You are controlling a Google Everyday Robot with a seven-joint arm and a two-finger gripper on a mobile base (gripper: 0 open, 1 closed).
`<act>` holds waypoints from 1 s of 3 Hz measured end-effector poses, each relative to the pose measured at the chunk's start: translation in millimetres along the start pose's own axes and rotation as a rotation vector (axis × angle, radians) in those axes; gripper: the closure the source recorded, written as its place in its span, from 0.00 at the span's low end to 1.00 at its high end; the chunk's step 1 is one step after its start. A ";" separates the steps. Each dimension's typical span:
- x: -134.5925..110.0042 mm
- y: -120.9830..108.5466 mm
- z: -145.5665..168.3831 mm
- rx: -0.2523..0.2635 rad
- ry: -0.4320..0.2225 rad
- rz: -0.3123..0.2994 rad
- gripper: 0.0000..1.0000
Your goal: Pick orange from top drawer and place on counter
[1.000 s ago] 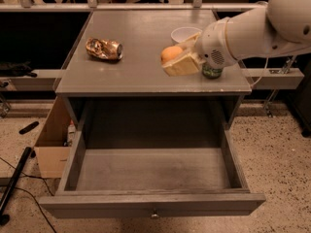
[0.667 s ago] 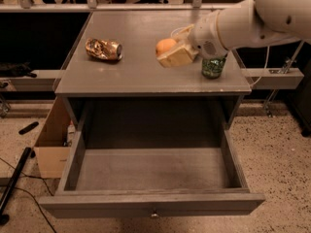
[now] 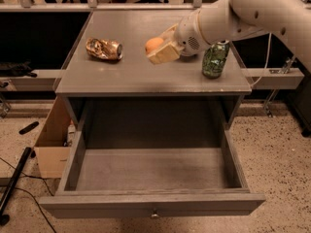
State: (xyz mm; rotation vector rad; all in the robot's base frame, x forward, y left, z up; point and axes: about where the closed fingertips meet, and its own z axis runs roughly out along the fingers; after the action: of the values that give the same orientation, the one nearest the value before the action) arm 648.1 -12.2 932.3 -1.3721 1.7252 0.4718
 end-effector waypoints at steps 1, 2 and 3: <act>9.2 1.1 18.0 -0.029 0.013 0.012 1.00; 18.4 -2.2 34.6 -0.049 0.026 0.019 1.00; 26.9 -14.3 47.3 -0.056 0.043 0.020 1.00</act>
Offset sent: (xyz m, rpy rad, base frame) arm 0.0271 0.0154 -0.0511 -0.0249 0.0740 0.0255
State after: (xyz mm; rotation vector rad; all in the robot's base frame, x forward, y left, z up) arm 678.8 1.7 887.3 -1.4148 1.7739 0.5079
